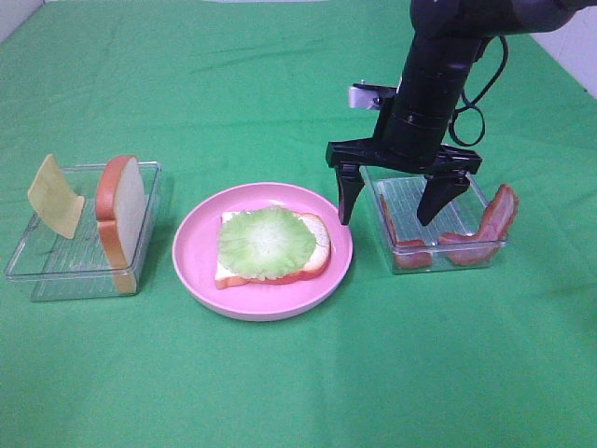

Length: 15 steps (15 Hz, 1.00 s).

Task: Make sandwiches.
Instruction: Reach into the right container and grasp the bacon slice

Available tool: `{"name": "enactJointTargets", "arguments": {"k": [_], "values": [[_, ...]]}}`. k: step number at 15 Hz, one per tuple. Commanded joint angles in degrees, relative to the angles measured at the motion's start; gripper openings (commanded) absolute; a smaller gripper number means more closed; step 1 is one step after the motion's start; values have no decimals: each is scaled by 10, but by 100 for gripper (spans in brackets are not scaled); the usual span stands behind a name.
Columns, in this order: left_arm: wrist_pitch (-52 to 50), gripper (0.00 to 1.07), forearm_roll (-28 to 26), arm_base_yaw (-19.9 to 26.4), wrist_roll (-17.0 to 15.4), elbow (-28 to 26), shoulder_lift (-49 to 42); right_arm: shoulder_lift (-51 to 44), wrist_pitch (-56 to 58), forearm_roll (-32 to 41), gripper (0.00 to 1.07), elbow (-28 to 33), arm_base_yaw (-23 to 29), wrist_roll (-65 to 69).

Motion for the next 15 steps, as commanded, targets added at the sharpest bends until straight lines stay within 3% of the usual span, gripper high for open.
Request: {"name": "enactJointTargets", "arguments": {"k": [1,3,10,12,14,15], "values": [[-8,102,-3,-1,-2,1,-4,2,2,0,76,3,-1,-7],[-8,102,-3,-1,-2,1,-4,2,1,-13,61,3,-1,-7],[-8,102,-3,-1,-2,1,-4,2,6,-28,59,3,-1,-7],[-8,102,-3,-1,-2,1,-4,2,7,-28,53,3,-1,-7],[-8,102,-3,-1,-2,1,-4,2,9,-30,35,3,-1,-7],[-8,102,-3,-1,-2,1,-4,2,11,-30,13,3,-1,-7]]}}
